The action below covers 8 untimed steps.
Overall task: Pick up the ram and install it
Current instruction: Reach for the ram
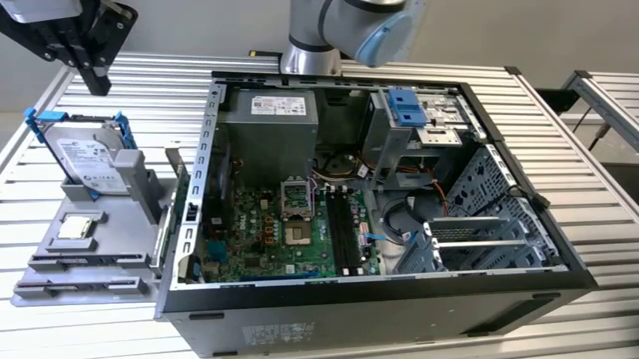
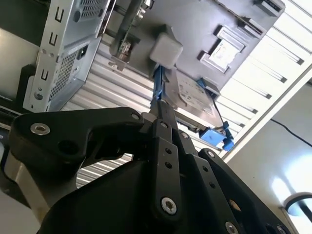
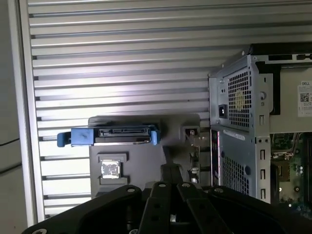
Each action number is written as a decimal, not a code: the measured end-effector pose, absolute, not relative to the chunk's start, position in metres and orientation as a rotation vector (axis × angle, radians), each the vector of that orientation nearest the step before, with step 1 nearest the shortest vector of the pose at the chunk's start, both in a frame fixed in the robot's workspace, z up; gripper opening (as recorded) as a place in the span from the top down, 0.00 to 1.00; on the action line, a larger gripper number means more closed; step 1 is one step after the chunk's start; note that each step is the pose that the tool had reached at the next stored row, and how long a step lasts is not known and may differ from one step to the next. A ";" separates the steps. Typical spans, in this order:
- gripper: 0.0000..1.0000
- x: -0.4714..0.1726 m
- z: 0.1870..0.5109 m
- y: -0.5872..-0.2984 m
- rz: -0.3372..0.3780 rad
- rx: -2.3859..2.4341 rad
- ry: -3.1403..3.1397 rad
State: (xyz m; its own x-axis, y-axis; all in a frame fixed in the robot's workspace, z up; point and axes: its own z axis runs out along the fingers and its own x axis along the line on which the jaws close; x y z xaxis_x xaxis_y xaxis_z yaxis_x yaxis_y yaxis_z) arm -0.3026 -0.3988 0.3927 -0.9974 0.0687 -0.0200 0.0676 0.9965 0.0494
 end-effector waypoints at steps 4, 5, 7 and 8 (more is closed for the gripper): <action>1.00 -0.315 0.393 -0.399 0.076 0.107 3.117; 1.00 -0.318 0.393 -0.399 0.076 0.106 3.117; 1.00 -0.325 0.393 -0.399 0.076 0.106 3.117; 1.00 -0.328 0.393 -0.399 0.076 0.106 3.117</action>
State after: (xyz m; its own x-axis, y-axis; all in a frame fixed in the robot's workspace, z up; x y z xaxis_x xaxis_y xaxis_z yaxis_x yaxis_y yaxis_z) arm -0.3276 -0.3988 0.3927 -0.9974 0.0687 -0.0199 0.0676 0.9965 0.0493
